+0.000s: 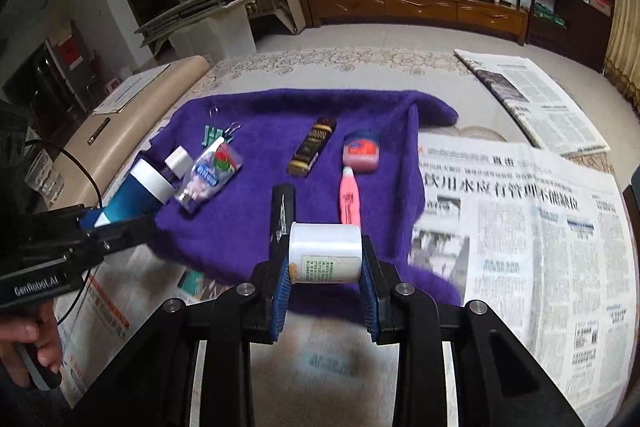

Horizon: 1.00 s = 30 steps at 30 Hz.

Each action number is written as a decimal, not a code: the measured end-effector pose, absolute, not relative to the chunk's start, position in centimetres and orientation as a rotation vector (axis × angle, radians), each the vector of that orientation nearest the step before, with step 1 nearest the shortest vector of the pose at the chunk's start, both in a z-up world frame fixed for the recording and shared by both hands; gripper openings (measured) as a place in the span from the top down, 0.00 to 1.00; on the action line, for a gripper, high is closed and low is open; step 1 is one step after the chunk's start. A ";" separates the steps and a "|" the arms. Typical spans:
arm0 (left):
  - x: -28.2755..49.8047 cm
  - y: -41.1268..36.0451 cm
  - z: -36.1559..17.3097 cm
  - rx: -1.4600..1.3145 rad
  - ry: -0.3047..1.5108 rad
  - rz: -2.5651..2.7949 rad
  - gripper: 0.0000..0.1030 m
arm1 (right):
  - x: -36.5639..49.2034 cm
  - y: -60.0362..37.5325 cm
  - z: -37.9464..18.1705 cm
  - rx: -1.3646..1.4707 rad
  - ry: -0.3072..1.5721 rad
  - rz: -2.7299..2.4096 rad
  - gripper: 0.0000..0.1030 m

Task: Organize rigid objects
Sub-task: 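Place the cylinder and white jar on the towel, opening both tools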

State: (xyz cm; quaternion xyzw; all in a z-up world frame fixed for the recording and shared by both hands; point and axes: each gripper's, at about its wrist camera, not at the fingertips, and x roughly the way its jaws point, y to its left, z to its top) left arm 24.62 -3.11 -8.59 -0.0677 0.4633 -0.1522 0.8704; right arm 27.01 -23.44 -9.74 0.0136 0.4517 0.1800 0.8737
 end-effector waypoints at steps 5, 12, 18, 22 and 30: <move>27.4 -4.6 -9.6 -0.121 1.007 -0.334 0.67 | 30.1 -21.6 -10.3 -0.028 0.965 0.400 0.70; 29.5 -5.9 -11.2 -0.073 1.053 -0.331 0.67 | 32.5 -19.3 -12.6 -0.123 1.016 0.424 0.70; 30.6 -6.1 -12.2 -0.044 1.081 -0.334 0.67 | 33.0 -19.1 -13.4 -0.141 1.025 0.456 0.70; 30.9 -6.0 -12.6 -0.003 1.091 -0.318 0.67 | 33.2 -18.6 -13.6 -0.193 1.023 0.496 0.70; 31.2 -5.7 -12.7 0.027 1.091 -0.317 0.67 | 33.9 -18.7 -14.4 -0.235 1.046 0.478 0.70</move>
